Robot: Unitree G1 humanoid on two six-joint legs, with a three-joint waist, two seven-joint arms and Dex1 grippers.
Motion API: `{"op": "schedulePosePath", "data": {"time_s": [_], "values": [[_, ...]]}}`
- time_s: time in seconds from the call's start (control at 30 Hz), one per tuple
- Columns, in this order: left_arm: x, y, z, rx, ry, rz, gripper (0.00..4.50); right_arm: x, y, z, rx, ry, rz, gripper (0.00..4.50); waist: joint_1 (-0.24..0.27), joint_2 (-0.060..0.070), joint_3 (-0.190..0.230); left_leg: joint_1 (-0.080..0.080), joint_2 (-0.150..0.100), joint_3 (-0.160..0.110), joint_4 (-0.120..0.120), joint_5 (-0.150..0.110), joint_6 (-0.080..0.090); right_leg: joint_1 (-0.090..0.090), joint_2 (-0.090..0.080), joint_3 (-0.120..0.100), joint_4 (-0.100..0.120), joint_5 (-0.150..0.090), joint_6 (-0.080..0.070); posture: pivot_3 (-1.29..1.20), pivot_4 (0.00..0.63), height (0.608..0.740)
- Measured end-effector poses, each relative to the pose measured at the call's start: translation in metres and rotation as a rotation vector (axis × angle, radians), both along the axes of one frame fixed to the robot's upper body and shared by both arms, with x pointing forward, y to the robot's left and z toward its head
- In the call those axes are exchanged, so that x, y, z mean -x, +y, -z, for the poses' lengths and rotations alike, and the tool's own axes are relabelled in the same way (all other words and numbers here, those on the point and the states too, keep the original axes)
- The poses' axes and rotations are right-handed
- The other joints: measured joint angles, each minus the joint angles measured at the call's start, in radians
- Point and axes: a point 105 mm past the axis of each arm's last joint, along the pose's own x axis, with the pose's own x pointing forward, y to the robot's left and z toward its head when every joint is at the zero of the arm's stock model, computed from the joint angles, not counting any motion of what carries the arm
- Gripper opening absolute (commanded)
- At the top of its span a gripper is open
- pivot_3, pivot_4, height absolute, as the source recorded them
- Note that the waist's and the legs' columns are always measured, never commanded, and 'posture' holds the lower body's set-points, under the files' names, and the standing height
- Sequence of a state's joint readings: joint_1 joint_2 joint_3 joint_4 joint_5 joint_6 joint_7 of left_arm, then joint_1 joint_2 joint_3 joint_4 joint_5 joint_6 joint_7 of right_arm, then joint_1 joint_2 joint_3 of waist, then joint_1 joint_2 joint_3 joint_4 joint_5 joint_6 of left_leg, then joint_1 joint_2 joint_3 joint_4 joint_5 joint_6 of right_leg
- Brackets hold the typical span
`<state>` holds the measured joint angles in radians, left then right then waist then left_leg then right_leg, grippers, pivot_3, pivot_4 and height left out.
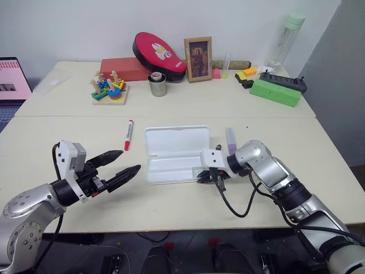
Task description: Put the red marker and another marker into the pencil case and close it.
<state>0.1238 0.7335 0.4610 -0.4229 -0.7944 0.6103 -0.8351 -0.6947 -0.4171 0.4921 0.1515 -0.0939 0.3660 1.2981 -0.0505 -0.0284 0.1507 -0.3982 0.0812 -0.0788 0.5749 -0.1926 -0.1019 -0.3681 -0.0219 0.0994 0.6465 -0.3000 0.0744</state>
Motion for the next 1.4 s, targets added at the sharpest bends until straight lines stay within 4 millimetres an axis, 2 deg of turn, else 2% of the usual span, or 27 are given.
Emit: {"op": "schedulePosePath", "data": {"time_s": [0.1,0.23,0.27,0.33,0.37,0.4,0.43,0.53,0.67,0.77,0.9,1.13,1.2,1.4], "values": [[-0.001,0.0,-0.001,0.0,-0.003,-0.004,4.5,0.002,0.003,-0.004,-0.015,0.007,-0.004,1.78,0.0,0.0,0.0,0.0,0.0,0.0,0.0,0.0,0.0,0.0,0.0,0.0,0.0,0.0,0.0,0.0,0.15,0.74],[-0.007,0.001,-0.006,0.012,-0.032,-0.035,4.5,0.007,0.008,-0.02,-0.099,0.052,-0.002,2.9,0.003,0.0,0.0,0.0,0.0,0.0,0.0,0.0,0.0,0.0,0.0,0.0,0.0,0.0,0.0,0.0,0.15,0.74],[-0.013,0.002,-0.01,0.026,-0.052,-0.064,4.5,0.01,0.01,-0.032,-0.153,0.075,-0.001,3.2,0.005,0.0,0.0,0.0,0.0,0.0,0.0,0.0,0.0,0.0,0.0,0.0,0.0,0.0,0.0,0.0,0.15,0.74],[-0.02,0.006,-0.015,0.044,-0.074,-0.114,4.5,0.011,0.011,-0.051,-0.229,0.092,0.002,3.29,0.006,0.0,0.0,0.0,0.0,0.0,0.0,0.0,0.0,0.0,0.0,0.0,0.0,0.0,0.0,0.0,0.15,0.74],[-0.025,0.01,-0.016,0.042,-0.082,-0.15,4.5,0.011,0.011,-0.065,-0.273,0.097,0.011,3.64,0.006,0.0,0.0,0.0,0.0,0.0,0.0,0.0,0.0,0.0,0.0,0.0,0.0,0.0,0.0,0.0,0.15,0.74],[-0.03,0.014,-0.018,0.033,-0.092,-0.194,4.5,0.01,0.01,-0.08,-0.324,0.096,0.022,3.66,0.007,0.0,0.0,0.0,0.0,0.0,0.0,0.0,0.0,0.0,0.0,0.0,0.0,0.0,0.0,0.0,0.15,0.74],[-0.037,0.019,-0.017,0.019,-0.097,-0.244,4.5,0.008,0.008,-0.092,-0.365,0.096,0.041,3.89,0.008,0.0,0.0,0.0,0.0,0.0,0.0,0.0,0.0,0.0,0.0,0.0,0.0,0.0,0.0,0.0,0.15,0.74],[-0.056,0.032,-0.013,-0.007,-0.091,-0.387,4.5,0.003,0.003,-0.114,-0.426,0.074,0.088,4.46,0.012,0.0,0.0,0.0,0.0,0.0,0.0,0.0,0.0,0.0,0.0,0.0,0.0,0.0,0.0,0.0,0.15,0.74],[-0.092,0.049,-0.012,0.03,-0.074,-0.601,4.5,-0.01,-0.004,-0.135,-0.471,0.009,0.17,4.46,0.023,-0.001,0.0,-0.001,-0.001,-0.001,0.001,0.0,0.0,0.0,0.0,0.0,0.0,0.0,0.0,0.0,0.15,0.74],[-0.111,0.054,-0.003,0.004,-0.031,-0.688,4.5,-0.02,-0.01,-0.145,-0.487,-0.043,0.233,4.46,0.021,-0.002,-0.001,-0.001,-0.001,-0.001,0.001,0.0,0.0,0.0,0.0,0.0,0.0,0.001,0.0,0.0,0.15,0.74],[-0.134,0.045,0.017,-0.032,0.058,-0.707,4.5,-0.039,-0.015,-0.146,-0.518,-0.057,0.361,4.46,0.02,-0.001,-0.001,-0.001,-0.001,-0.001,0.0,0.0,0.0,-0.001,0.0,0.0,0.001,0.001,0.0,0.0,0.15,0.74],[-0.151,0.029,0.051,-0.092,0.2,-0.664,4.5,-0.044,-0.016,-0.16,-0.565,-0.091,0.406,4.46,0.019,-0.001,-0.001,-0.002,-0.001,-0.001,-0.001,0.0,0.0,-0.001,0.0,-0.001,0.001,0.001,0.0,0.0,0.15,0.74],[-0.153,0.025,0.06,-0.117,0.228,-0.646,4.13,-0.04,-0.014,-0.165,-0.586,-0.096,0.387,4.5,0.019,-0.001,-0.001,-0.002,-0.001,-0.001,-0.001,0.0,0.0,-0.001,0.0,-0.001,0.001,0.001,0.0,0.0,0.15,0.74],[-0.159,0.028,0.061,-0.139,0.225,-0.65,2.86,-0.031,-0.01,-0.173,-0.607,-0.11,0.341,4.5,0.019,-0.001,-0.001,-0.002,-0.001,-0.001,0.0,0.0,0.0,-0.001,0.0,-0.001,0.001,0.001,0.0,0.0,0.15,0.74]]}}
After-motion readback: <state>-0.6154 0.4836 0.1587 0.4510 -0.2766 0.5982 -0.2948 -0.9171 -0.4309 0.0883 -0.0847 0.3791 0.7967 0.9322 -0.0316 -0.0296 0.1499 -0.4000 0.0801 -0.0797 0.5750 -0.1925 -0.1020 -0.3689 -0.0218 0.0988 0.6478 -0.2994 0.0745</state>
